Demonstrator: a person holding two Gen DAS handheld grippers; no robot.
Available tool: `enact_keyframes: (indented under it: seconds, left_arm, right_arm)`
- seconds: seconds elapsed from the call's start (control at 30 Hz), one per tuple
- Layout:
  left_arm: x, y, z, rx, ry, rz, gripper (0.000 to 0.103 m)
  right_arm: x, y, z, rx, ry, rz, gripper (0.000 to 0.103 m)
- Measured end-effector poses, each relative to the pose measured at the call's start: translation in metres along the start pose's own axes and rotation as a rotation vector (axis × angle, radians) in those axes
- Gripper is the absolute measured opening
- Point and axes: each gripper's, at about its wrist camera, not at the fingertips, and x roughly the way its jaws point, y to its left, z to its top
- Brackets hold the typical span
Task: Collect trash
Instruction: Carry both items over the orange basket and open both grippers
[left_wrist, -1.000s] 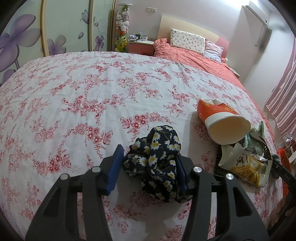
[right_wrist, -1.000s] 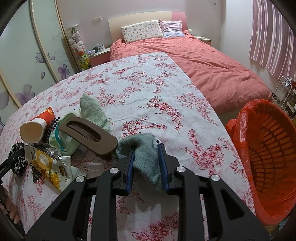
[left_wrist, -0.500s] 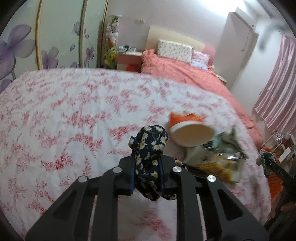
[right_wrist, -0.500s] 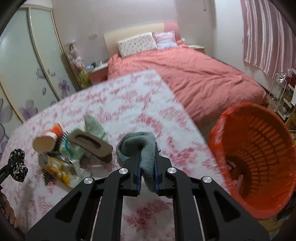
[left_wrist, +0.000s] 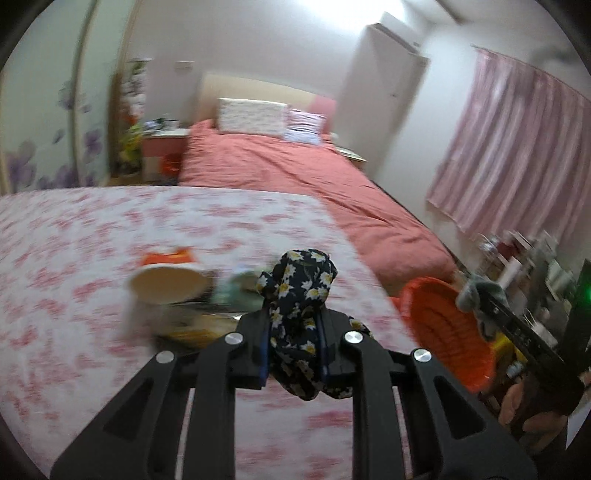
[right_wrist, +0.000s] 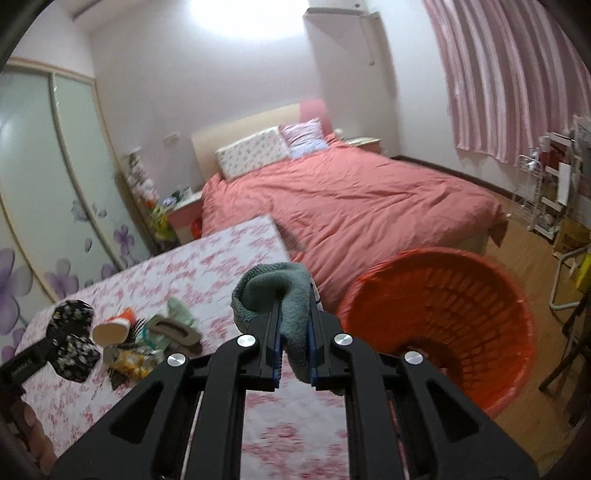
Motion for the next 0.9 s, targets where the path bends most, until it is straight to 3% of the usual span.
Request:
enact_keyframes:
  seconds: [0.4, 0.57, 0.67, 0.73, 0.9]
  left_arm:
    - [0.081, -0.142, -0.008, 0.144, 0.126, -0.240, 0.021]
    - [0.118, -0.180, -0.017, 0.190, 0.177, -0.280, 0.023]
    - [0.141, -0.196, -0.022, 0.208, 0.209, -0.277, 0.031]
    - [0.155, -0.202, -0.026, 0.221, 0.231, -0.262, 0.042]
    - [0.172, -0.190, -0.034, 0.212, 0.261, -0.234, 0.057]
  right_arm:
    - [0.008, -0.083, 0.014, 0.139, -0.064, -0.109, 0.011]
    - [0.016, -0.107, 0.012, 0.178, -0.066, -0.129, 0.011]
    - [0.024, -0.122, 0.011, 0.205, -0.050, -0.128, 0.013]
    - [0.036, -0.129, 0.008, 0.213, -0.026, -0.130, 0.025]
    - [0.042, -0.134, -0.003, 0.210, -0.001, -0.138, 0.055]
